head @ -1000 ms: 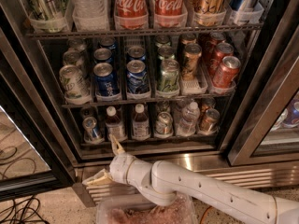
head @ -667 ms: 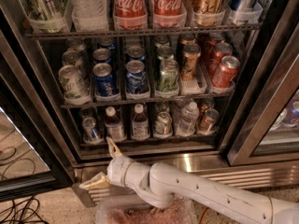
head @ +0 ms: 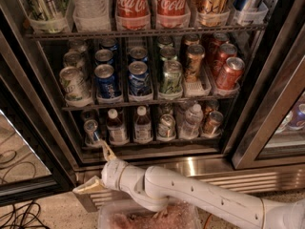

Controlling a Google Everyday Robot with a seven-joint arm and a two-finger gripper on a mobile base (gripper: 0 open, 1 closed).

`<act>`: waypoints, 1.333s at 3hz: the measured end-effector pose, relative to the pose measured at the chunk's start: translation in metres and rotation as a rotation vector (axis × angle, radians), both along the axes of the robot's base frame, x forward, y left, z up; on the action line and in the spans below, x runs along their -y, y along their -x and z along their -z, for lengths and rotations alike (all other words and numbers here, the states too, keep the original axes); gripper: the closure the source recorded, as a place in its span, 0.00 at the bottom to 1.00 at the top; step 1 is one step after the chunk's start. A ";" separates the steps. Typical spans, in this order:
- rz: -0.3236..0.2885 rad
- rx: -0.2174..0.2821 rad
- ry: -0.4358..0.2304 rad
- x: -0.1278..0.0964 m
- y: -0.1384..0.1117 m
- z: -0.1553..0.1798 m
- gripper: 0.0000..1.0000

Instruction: Pick redbull can from bottom shelf of fridge

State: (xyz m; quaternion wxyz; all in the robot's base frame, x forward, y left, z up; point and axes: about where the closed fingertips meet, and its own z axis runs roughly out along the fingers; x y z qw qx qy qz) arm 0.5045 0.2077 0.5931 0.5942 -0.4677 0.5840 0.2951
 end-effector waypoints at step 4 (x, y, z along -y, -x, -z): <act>0.141 0.093 -0.044 -0.010 -0.019 -0.009 0.00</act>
Offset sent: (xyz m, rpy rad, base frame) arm 0.0188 0.0152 0.0102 0.0485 -0.1403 -0.1789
